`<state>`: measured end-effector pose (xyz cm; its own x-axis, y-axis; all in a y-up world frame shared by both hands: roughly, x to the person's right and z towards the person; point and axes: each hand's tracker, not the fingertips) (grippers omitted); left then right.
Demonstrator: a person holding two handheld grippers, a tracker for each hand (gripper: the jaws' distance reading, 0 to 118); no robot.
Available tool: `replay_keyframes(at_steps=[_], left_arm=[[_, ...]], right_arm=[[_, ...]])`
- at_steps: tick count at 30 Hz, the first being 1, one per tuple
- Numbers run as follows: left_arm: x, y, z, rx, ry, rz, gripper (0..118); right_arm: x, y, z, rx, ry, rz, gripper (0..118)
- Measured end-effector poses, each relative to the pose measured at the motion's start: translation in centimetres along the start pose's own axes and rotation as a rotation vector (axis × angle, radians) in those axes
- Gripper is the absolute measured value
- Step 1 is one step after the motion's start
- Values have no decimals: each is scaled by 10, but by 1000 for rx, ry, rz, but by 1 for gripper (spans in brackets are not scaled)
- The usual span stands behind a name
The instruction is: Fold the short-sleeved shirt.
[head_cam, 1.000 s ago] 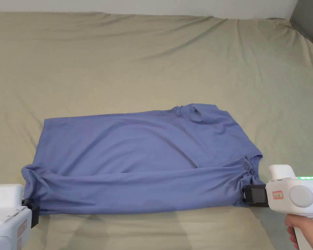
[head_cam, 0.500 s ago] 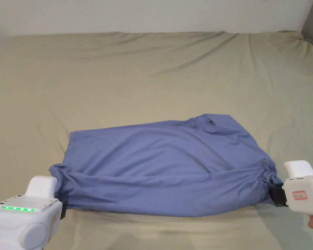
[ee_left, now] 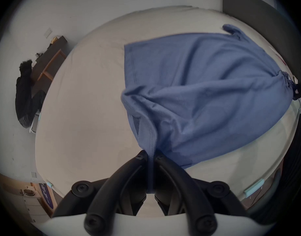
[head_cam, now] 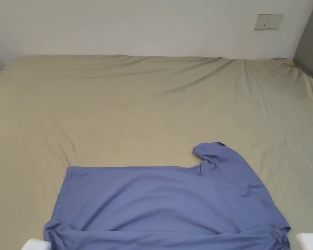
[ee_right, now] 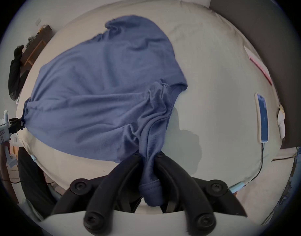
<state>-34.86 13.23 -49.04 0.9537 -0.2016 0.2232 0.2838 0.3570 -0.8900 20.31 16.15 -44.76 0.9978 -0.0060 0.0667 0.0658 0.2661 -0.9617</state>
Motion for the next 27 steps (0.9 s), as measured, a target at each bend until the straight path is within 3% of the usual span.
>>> replay_keyframes(at_steps=[6,7,8,9,10,11,12,15,19,20,22,23,24,26,27], left_arm=[[1,1,-9,-21,-18,19,5],[0,2,-6,-21,-15,20,11],[-1,3,-4,-21,3,11,25],[-2,4,-1,-16,49,3,57],[-6,6,6,25,96,16,85],[-9,7,15,94,95,44,105],[-13,12,28,153,84,71,115],[-21,34,67,317,60,167,115],[-19,68,125,579,68,224,112],[-16,76,141,649,55,240,107],[-9,88,165,764,46,257,83],[-4,95,174,819,59,253,67],[2,99,181,853,85,241,43],[16,108,191,902,123,197,19],[21,112,191,911,132,177,12]], right_arm=[[1,3,-24,-16,-28,12,14],[2,5,-20,-11,-82,46,25],[3,7,-17,-7,-147,77,44],[11,10,-16,3,-206,100,80],[14,14,-7,45,-222,100,99],[17,19,6,99,-213,85,106],[19,25,20,154,-187,67,106],[12,43,65,355,-123,44,106],[-34,64,133,662,-123,104,106],[-46,69,148,726,-106,118,106],[-73,74,171,821,-83,139,101],[-86,76,179,864,-75,148,93],[-96,78,185,898,-69,161,66],[-118,81,190,955,-81,187,8],[-127,82,189,973,-111,200,3]])
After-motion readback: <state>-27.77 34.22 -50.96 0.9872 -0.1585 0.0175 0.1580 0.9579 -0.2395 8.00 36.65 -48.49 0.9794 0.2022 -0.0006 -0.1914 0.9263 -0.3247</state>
